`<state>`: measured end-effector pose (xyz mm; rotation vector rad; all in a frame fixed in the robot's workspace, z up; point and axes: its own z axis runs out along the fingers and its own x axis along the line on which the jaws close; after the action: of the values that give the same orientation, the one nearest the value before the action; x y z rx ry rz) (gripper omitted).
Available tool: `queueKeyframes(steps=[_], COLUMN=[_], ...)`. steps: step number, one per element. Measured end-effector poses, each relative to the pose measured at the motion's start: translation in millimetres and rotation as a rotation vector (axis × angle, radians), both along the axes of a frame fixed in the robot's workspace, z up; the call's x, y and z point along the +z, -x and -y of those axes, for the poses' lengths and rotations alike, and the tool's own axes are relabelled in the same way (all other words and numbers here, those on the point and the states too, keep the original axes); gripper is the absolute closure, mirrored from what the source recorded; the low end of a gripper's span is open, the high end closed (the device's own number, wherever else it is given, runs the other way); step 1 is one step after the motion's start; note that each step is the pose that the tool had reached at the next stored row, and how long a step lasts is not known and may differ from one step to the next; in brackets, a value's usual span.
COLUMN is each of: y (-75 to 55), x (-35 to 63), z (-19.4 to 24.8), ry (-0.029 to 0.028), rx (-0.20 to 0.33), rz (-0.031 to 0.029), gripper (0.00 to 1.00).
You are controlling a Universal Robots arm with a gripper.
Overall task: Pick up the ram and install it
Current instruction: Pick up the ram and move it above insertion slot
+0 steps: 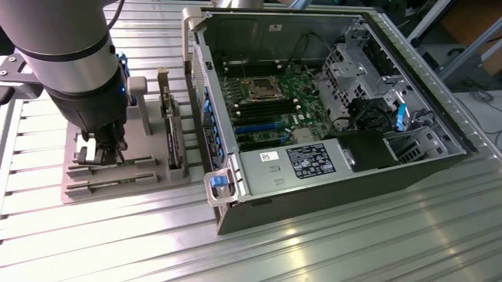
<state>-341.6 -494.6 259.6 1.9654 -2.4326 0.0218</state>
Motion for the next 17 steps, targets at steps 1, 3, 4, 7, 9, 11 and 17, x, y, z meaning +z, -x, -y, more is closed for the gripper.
queueKeyframes(steps=[1, 3, 4, 7, 9, 11, 17], y=[0.0, 0.0, 0.0, 0.0, 0.0, 0.0, 0.0], x=[-0.2, -0.4, -0.6, -1.3, -1.9, -2.1, -3.9], z=[0.0, 0.0, 0.0, 0.0, 0.0, 0.0, 0.0], ry=[0.0, 0.0, 0.0, 0.0, 0.0, 0.0001, 0.0], rx=[0.0, 0.0, 0.0, 0.0, 0.0, 0.0, 0.0], rz=[0.0, 0.0, 0.0, 0.0, 0.0001, -0.0001, 0.0], gripper=[0.7, 0.7, 0.7, 0.7, 0.7, 0.7, 0.7])
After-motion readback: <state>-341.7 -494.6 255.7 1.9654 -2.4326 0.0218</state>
